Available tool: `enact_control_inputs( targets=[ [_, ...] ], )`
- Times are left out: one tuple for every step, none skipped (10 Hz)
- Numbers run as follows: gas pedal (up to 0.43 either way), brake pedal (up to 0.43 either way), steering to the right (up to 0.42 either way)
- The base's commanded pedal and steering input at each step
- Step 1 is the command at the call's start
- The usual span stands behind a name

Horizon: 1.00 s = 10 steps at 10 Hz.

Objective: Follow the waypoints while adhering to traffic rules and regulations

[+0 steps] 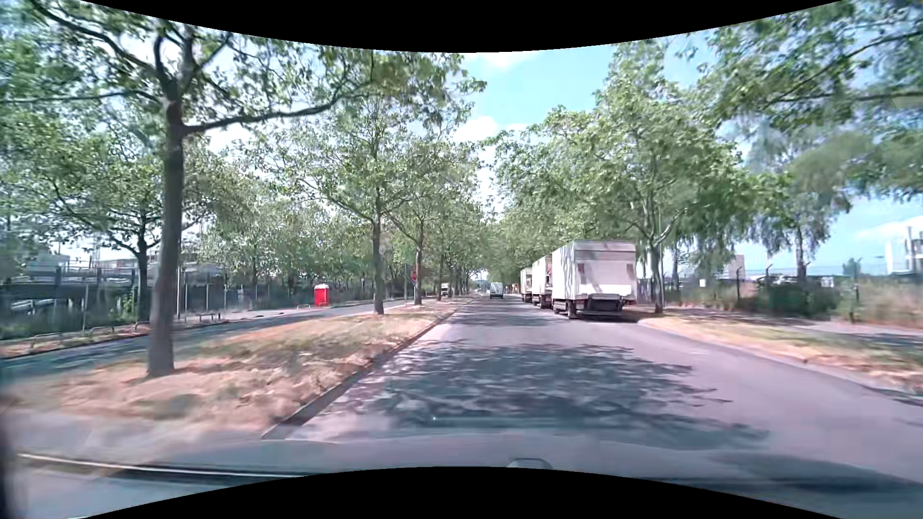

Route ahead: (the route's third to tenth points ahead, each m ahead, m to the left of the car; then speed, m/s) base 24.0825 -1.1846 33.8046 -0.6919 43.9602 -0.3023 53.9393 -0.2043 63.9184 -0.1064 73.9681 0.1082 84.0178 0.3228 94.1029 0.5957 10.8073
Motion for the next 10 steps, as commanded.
enact_control_inputs(
  targets=[
    [0.248,0.000,-0.001],
    [0.248,0.000,-0.001],
    [0.248,0.000,-0.001],
    [0.248,0.000,-0.001],
    [0.248,0.000,-0.001],
    [0.248,0.000,-0.001],
    [0.248,0.000,-0.001],
    [0.248,0.000,-0.002],
    [0.248,0.000,-0.003],
    [0.248,0.000,-0.003]
  ],
)
